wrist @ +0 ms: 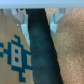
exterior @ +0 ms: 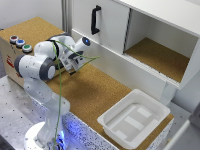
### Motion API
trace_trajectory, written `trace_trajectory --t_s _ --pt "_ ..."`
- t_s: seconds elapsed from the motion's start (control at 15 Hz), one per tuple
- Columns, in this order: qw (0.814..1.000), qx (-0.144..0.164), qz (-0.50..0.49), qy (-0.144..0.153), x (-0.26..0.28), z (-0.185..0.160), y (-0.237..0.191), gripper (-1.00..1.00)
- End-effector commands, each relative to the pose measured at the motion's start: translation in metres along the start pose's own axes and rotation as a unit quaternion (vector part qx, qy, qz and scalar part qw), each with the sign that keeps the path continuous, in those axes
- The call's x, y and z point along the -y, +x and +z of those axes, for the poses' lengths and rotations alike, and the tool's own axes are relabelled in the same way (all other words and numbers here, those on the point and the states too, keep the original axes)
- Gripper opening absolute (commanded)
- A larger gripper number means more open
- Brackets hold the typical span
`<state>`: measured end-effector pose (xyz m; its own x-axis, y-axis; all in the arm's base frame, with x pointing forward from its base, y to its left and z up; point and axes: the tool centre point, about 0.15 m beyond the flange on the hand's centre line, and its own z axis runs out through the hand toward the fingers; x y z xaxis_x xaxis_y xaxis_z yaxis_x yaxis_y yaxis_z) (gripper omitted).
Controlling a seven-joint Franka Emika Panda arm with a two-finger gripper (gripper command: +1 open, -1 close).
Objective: Grasp the drawer handle and open it
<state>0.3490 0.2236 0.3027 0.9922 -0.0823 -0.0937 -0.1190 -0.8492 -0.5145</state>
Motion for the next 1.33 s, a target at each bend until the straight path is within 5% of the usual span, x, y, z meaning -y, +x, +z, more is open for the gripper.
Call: trace_trajectory --t_s 0.0,0.67,0.73,1.27 --pt "1.000 0.001 0.014 0.019 -0.053 0.004 0.033 -1.00" --pt "1.000 0.000 0.017 0.008 -0.073 -0.009 0.041 -1.00" --pt "1.000 0.000 0.010 -0.001 -0.073 -0.010 0.042 1.00" --pt "0.998 -0.019 -0.046 -0.028 -0.059 -0.029 0.036 1.00"
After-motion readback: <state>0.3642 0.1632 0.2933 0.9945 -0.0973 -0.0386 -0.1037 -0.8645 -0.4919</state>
